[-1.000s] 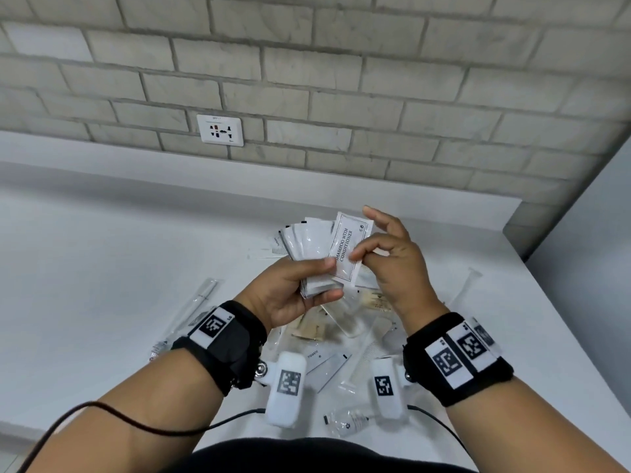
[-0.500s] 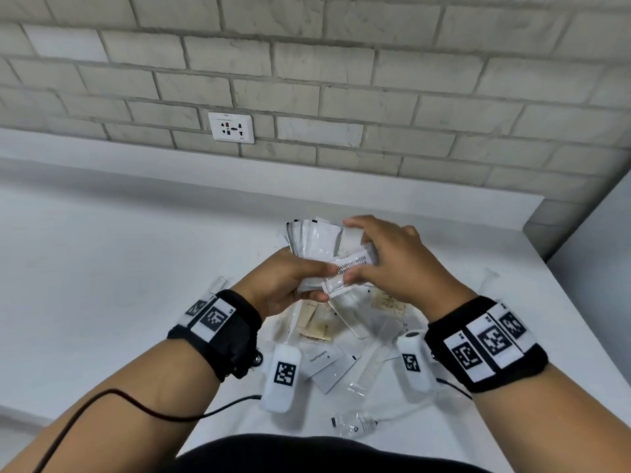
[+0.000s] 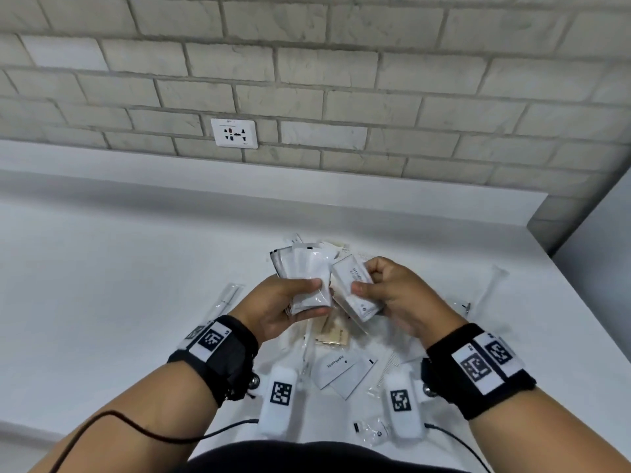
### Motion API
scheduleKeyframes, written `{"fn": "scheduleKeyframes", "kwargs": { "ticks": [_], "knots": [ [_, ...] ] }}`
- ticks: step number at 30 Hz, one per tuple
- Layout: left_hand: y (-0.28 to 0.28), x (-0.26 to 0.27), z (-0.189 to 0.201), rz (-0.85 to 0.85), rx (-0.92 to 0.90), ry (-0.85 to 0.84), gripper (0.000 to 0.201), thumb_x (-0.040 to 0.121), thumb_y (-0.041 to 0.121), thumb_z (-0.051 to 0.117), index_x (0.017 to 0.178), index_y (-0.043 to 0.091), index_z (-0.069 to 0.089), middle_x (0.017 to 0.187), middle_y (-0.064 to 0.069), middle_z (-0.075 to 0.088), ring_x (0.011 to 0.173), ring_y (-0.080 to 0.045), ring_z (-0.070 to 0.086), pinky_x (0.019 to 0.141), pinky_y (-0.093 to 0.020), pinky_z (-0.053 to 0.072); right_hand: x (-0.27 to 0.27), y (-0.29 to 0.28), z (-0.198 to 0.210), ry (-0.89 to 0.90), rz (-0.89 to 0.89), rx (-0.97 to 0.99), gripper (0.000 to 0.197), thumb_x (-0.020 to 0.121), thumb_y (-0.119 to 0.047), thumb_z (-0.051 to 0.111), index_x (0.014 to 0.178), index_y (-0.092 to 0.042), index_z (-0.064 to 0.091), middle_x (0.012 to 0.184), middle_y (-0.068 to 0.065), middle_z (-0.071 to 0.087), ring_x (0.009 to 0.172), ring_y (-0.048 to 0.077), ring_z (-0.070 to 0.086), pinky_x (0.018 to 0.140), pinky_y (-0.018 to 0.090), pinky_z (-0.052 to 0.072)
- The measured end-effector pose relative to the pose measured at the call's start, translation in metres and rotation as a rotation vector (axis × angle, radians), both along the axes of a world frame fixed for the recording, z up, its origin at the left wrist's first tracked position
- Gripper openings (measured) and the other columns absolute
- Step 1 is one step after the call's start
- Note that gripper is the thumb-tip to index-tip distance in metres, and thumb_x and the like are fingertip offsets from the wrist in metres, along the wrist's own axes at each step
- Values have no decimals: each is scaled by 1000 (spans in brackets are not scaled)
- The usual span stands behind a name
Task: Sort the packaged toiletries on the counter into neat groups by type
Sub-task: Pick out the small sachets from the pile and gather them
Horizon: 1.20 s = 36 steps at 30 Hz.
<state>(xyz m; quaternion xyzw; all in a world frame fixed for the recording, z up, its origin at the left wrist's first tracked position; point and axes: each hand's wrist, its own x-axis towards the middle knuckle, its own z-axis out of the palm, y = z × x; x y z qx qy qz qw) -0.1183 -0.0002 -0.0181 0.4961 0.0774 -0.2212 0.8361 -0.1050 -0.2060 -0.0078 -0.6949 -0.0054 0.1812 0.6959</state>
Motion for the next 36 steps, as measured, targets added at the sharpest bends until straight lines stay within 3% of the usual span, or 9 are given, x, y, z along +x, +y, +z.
{"fn": "scheduleKeyframes", "kwargs": {
  "ticks": [6, 8, 11, 15, 20, 25, 29, 33, 36],
  "knots": [
    [6, -2, -1, 29, 162, -1, 11, 87, 13, 63, 92, 9, 72, 90, -7, 72, 74, -14, 70, 66, -27, 58, -9, 46, -14, -15, -96, -12, 21, 75, -11, 79, 84, -1, 62, 89, 24, 64, 75, 36, 66, 67, 66, 53],
    [18, 0, 0, 102, 120, 41, 17, 89, 28, 63, 94, 12, 67, 86, -4, 70, 73, -14, 68, 61, -26, 57, -5, 46, -9, -258, -192, -67, 22, 77, -10, 77, 65, -19, 60, 79, 11, 61, 71, 26, 64, 63, 48, 57],
    [31, 2, 8, 110, 62, 71, 22, 91, 32, 60, 97, 12, 65, 87, -6, 70, 72, -15, 67, 55, -24, 56, 4, 43, 4, -987, -235, -439, 25, 80, -8, 68, 77, -32, 73, 81, -6, 62, 80, 10, 55, 73, 23, 45],
    [34, 7, 20, 37, 71, 35, 25, 89, 8, 56, 77, 10, 77, 81, -8, 72, 63, -14, 67, 57, -24, 58, 15, 39, -5, -1444, -118, -785, 27, 85, -12, 58, 94, -28, 79, 92, -5, 70, 88, 17, 52, 76, 33, 39],
    [37, 12, 16, 25, 19, 63, 26, 89, 35, 60, 93, 13, 72, 88, -6, 73, 70, -17, 70, 62, -28, 59, 18, 38, -14, -1608, -178, -954, 23, 78, -11, 72, 94, -27, 78, 92, 0, 71, 89, 20, 50, 74, 35, 38],
    [39, 15, 10, -8, 166, 9, 9, 84, 5, 64, 91, 8, 70, 82, -6, 71, 65, -14, 68, 56, -23, 56, 17, 40, -15, -1472, -145, -954, 25, 77, -11, 58, 88, -20, 78, 85, 0, 69, 86, 21, 51, 73, 33, 39],
    [54, 24, 9, 7, 349, -69, 6, 82, 3, 68, 84, 9, 66, 75, -4, 63, 62, -13, 60, 54, -22, 51, 24, 24, 1, -935, -78, -806, 11, 85, -7, 62, 83, -13, 71, 83, -4, 57, 78, 11, 62, 70, 31, 51],
    [60, 30, 19, -240, 704, -229, 16, 80, 5, 73, 80, 11, 58, 67, -2, 53, 62, -15, 52, 57, -24, 51, 27, 23, 44, -684, 299, -901, 7, 85, -17, 70, 81, -16, 64, 108, -12, 52, 97, 6, 55, 86, 28, 46],
    [48, 30, 26, -345, 630, -258, 18, 76, 5, 74, 90, 11, 65, 68, 2, 61, 61, -11, 58, 58, -25, 52, 26, 50, 57, -671, 536, -1064, 17, 76, -21, 76, 78, -23, 59, 106, -11, 51, 96, 12, 54, 85, 31, 45]
  ]
}}
